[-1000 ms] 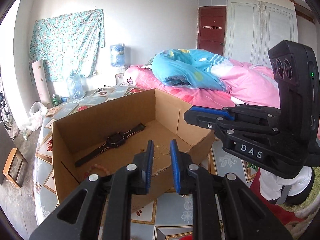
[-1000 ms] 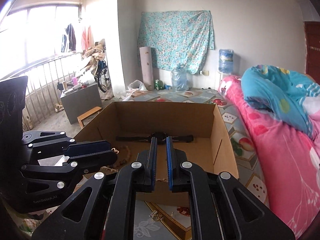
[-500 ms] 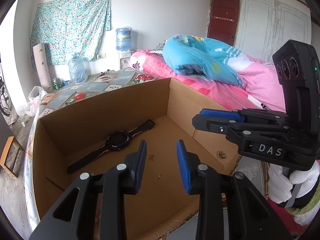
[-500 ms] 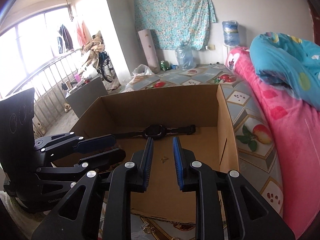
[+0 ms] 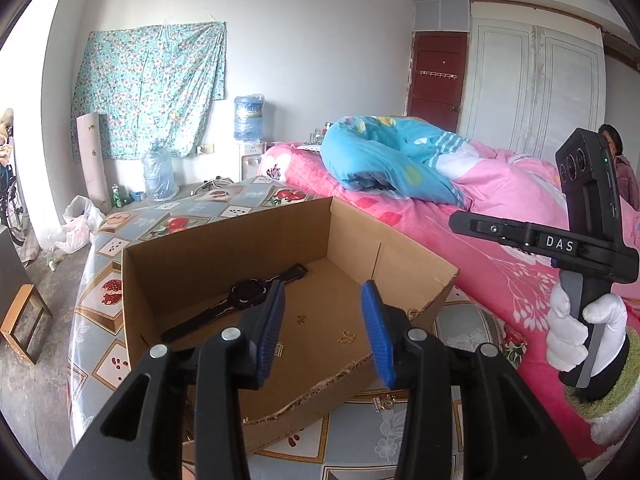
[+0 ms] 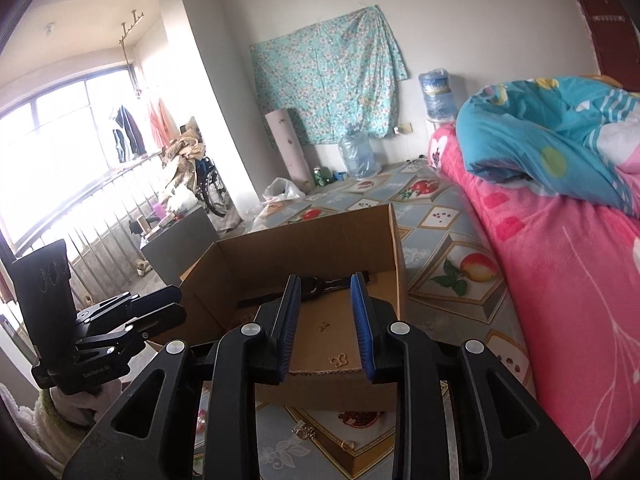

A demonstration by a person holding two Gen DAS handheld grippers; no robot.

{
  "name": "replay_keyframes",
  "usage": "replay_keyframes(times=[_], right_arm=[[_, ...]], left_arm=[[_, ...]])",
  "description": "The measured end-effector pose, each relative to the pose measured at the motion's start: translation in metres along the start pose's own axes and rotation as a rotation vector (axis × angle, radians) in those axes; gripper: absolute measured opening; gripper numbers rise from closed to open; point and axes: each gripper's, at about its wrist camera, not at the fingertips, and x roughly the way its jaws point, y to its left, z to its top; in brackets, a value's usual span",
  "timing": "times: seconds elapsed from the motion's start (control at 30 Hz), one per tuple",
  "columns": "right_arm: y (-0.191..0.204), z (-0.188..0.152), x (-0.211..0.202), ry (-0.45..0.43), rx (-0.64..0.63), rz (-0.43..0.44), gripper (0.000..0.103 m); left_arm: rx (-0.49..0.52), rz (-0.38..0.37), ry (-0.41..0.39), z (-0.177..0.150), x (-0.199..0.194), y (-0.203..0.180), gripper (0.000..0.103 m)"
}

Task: Organize jewelry
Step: 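Withdraw both grippers toward the remaining gold charms beside the box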

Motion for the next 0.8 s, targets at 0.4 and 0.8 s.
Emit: replay_keyframes(times=[0.4,0.8], right_arm=[[-0.014,-0.074,-0.001,0.17,0.035,-0.07,0.026],[-0.013,-0.109,0.045,0.29,-0.003,-0.078,0.026]], left_arm=[[0.015,-0.127,0.098,-0.058,-0.021,-0.037,0.04],[0.048,-0.064,0.237,-0.097,0.036,-0.053,0.037]])
